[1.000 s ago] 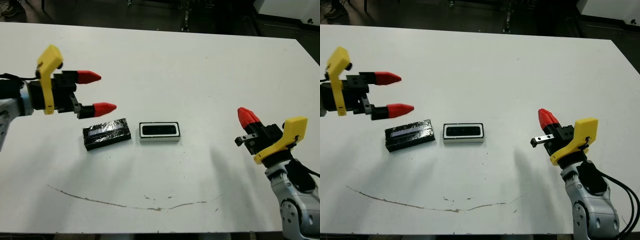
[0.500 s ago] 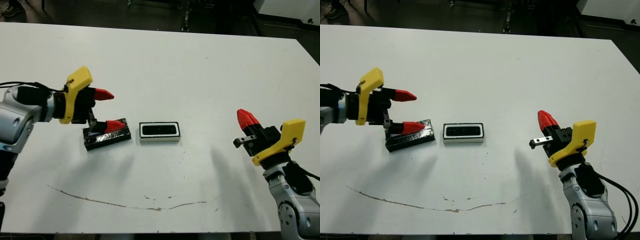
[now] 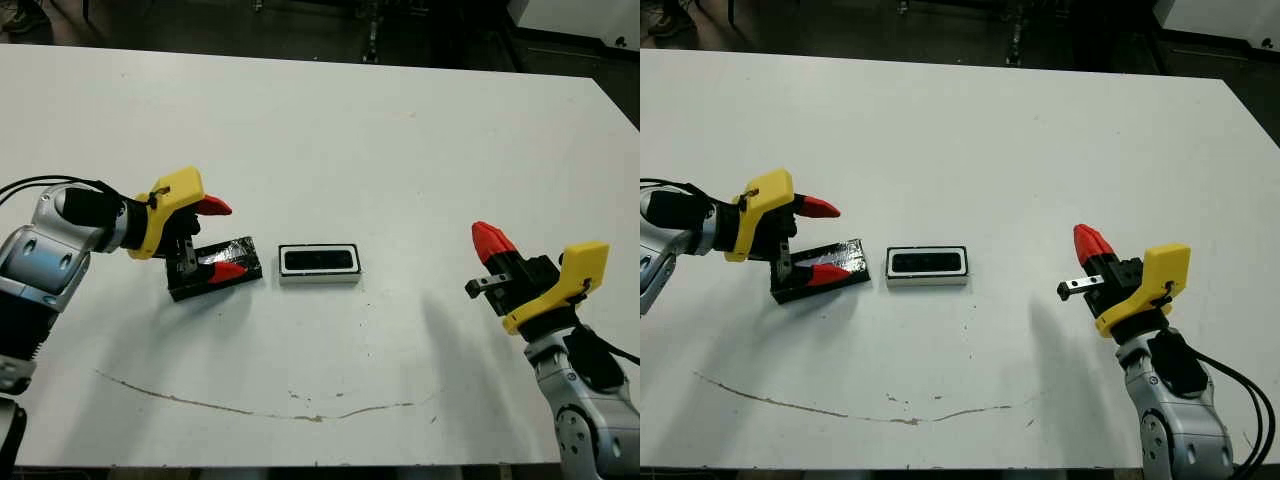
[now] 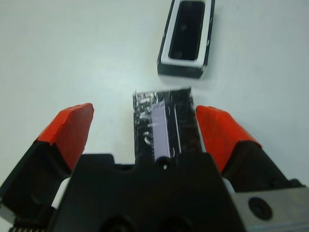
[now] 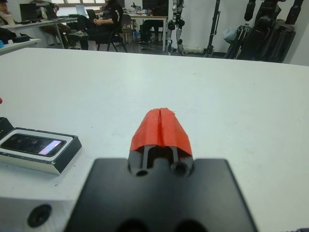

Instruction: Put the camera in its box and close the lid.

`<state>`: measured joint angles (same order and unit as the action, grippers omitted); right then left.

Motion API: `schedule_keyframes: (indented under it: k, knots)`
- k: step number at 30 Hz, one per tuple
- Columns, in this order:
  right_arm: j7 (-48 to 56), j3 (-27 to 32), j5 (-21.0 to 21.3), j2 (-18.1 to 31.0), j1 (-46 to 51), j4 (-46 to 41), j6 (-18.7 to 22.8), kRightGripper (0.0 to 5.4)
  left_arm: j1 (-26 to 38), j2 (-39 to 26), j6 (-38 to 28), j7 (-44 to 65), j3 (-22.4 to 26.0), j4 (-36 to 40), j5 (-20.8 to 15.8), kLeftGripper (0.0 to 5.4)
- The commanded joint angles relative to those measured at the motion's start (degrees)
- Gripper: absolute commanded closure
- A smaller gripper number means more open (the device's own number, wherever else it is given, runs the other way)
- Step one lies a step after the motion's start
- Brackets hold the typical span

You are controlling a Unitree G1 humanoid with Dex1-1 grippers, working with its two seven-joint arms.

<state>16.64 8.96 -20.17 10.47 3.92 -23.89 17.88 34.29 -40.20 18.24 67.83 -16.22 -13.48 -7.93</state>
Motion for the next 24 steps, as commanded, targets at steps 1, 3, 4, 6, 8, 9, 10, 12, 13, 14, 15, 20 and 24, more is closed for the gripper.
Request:
schedule_keyframes:
  k: [1, 3, 4, 6, 8, 9, 10, 12, 13, 14, 15, 20, 24]
  knots:
    - [-0.5, 0.2, -0.6, 0.0, 1.0, -0.1, 0.4, 5.38, 1.6, 0.2, -1.3, 1.7, -0.9, -1.9, 1.8, 0.00]
    - [-0.6, 0.2, -0.9, 0.0, 1.0, -0.2, 0.7, 5.38, 1.9, 0.0, -3.9, 2.5, -1.2, -3.1, 2.9, 0.00]
    - [-0.8, 0.2, -1.0, 0.0, 1.0, -0.3, 0.8, 5.38, 2.0, -0.1, -4.1, 3.0, -1.4, -3.3, 3.3, 0.00]
    - [-1.0, 0.2, -1.1, 0.1, 1.1, -0.4, 1.1, 5.38, 2.3, -0.2, -3.7, 3.9, -1.5, -3.5, 3.7, 0.00]
    - [-1.0, 0.2, -1.3, 0.2, 1.1, -0.4, 1.1, 5.38, 2.5, -0.3, -5.1, 5.2, -1.6, -4.2, 4.0, 0.00]
    - [-1.0, 0.2, -1.4, 0.2, 1.1, -0.4, 1.1, 5.38, 2.5, -0.3, -5.8, 5.6, -1.6, -4.6, 4.3, 0.00]
    - [-1.1, 0.1, -1.2, 0.4, 1.1, -0.4, 1.1, 5.38, 2.6, -0.3, -6.8, 6.1, -1.6, -5.1, 4.5, 0.00]
    - [-1.3, 0.1, -1.4, 0.5, 1.1, -0.6, 1.6, 5.38, 2.6, -0.2, -7.9, 6.7, -1.5, -5.9, 5.0, 0.00]
    - [-1.3, 0.0, -1.3, 0.6, 1.2, -0.7, 1.7, 5.38, 2.7, -0.3, -8.9, 6.9, -1.7, -6.2, 5.5, 0.00]
    - [-1.3, 0.0, -1.3, 0.6, 1.2, -0.6, 1.5, 5.38, 2.9, -0.3, -10.0, 7.1, -1.8, -6.6, 6.1, 0.00]
    - [-1.2, -0.1, -1.3, 0.6, 1.2, -0.6, 1.3, 5.38, 2.9, -0.3, -10.9, 7.3, -1.9, -7.0, 6.5, 0.00]
    - [-1.3, 0.0, -1.8, 0.4, 1.1, -0.4, 1.7, 5.38, 2.8, -0.6, -11.7, 7.2, -1.5, -6.5, 7.8, 0.00]
    - [-1.3, 0.1, -2.2, 0.4, 1.1, -0.4, 2.0, 5.38, 2.7, -0.7, -8.1, 7.0, -1.5, -4.9, 8.4, 0.00]
